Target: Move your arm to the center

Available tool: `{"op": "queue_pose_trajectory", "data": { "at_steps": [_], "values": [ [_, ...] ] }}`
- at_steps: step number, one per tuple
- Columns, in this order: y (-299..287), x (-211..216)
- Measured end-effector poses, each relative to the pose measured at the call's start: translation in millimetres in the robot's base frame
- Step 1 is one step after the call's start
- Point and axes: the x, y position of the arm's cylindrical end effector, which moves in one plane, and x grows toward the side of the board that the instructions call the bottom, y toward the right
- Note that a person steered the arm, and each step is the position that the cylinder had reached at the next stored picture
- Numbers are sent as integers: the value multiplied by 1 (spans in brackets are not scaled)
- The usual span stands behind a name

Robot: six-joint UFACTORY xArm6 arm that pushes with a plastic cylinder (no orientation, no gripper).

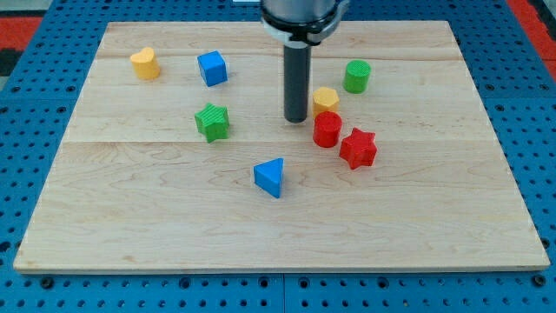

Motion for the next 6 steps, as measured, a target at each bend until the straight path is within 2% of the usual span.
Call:
{"op": "queue_pose_trajectory", "data": {
  "at_steps": [1, 3, 5, 6],
  "values": [
    [30, 0],
    [31, 24],
    [-25, 27],
    [-15, 35]
  ]
}}
